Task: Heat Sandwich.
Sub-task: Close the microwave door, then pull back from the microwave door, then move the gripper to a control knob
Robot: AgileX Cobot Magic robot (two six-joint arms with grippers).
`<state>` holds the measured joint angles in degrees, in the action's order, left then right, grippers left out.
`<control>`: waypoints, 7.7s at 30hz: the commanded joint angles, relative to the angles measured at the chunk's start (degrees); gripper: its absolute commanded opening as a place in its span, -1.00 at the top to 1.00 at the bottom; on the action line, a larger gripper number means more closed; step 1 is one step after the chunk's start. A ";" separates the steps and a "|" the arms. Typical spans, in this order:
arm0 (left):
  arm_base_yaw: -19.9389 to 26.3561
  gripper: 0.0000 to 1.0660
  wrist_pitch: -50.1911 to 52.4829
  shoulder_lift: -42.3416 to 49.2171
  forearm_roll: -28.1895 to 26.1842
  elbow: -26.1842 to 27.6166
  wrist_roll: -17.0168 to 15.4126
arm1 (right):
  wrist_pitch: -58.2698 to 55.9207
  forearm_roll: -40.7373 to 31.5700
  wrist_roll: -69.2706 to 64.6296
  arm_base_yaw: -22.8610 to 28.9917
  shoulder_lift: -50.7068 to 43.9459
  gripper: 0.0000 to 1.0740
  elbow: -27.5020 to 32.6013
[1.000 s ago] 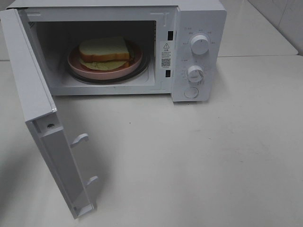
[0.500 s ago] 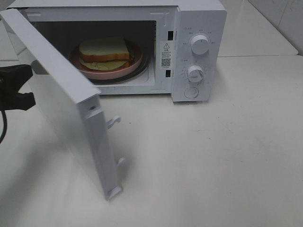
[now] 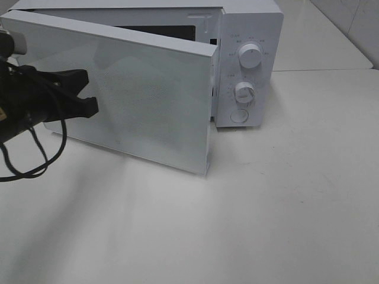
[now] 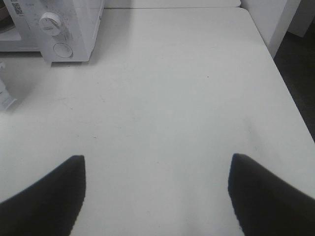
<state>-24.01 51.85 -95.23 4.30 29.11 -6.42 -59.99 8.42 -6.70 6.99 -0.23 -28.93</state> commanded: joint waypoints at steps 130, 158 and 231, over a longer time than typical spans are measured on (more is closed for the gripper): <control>22.52 -0.90 -121.12 29.62 -9.11 30.88 9.74 | 0.46 -0.11 0.46 -0.34 -1.55 -0.42 0.11; 26.30 -0.90 -115.11 74.60 -12.89 2.86 15.64 | 0.46 -0.11 0.46 -0.34 -1.55 -0.42 0.11; 26.30 -0.90 -111.38 96.94 -9.57 -0.74 11.69 | 0.69 0.00 1.20 -0.34 -1.49 -0.51 0.06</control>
<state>2.18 -60.33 0.17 -5.50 28.59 5.73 -59.99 8.42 -6.65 6.99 -0.23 -28.93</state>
